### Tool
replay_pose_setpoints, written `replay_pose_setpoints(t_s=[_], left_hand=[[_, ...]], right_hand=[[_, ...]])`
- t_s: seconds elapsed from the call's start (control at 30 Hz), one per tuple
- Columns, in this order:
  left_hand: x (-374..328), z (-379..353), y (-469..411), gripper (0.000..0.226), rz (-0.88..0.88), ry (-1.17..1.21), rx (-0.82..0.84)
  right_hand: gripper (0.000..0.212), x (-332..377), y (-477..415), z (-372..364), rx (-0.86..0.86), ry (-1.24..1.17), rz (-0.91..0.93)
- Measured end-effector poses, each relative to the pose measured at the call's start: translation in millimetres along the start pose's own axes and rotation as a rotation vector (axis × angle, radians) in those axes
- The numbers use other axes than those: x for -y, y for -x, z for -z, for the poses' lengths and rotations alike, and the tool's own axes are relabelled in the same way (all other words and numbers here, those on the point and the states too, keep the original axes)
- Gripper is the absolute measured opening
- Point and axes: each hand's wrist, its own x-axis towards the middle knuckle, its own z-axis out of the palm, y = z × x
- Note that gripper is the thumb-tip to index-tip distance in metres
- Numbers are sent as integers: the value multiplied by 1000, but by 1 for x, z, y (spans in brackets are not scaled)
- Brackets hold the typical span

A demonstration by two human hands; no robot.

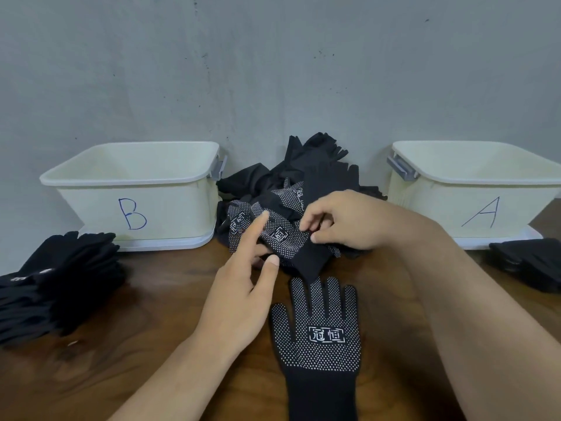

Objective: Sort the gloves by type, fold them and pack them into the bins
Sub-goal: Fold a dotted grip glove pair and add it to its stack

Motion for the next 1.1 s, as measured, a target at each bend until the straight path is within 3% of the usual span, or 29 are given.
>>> replay_pose_setpoints(t_s=[0.13, 0.3, 0.4, 0.5, 0.57, 0.7, 0.77, 0.97, 1.03, 1.1], left_hand=[[2, -5, 1, 43, -47, -35, 11], [-4, 0, 2, 31, -87, 292, -253], [-8, 6, 3, 32, -112, 419, -355], [-12, 7, 3, 38, -103, 494, -312], [-13, 6, 3, 46, -102, 545, -298], [-13, 4, 3, 59, -138, 619, -315], [-15, 3, 5, 64, -152, 680, -304], [-22, -2, 9, 69, -167, 674, -225], [-24, -2, 12, 59, -171, 621, -197], [-26, -1, 16, 43, -189, 546, -181]], right_hand=[[18, 0, -2, -3, -78, -5, -41], [29, -8, -6, -8, -196, 42, -133], [28, -13, -6, -11, -198, 41, -174], [18, 2, -1, -2, -196, 34, -138], [22, 23, 5, 6, -127, -137, -133], [57, 59, 14, 5, 163, -452, -273], [59, 69, 13, -5, 191, -568, -272], [6, 85, 1, -17, -198, -1041, -178], [24, 85, 2, -6, -316, -1195, -94], [24, 83, 7, 5, -377, -1161, -22]])
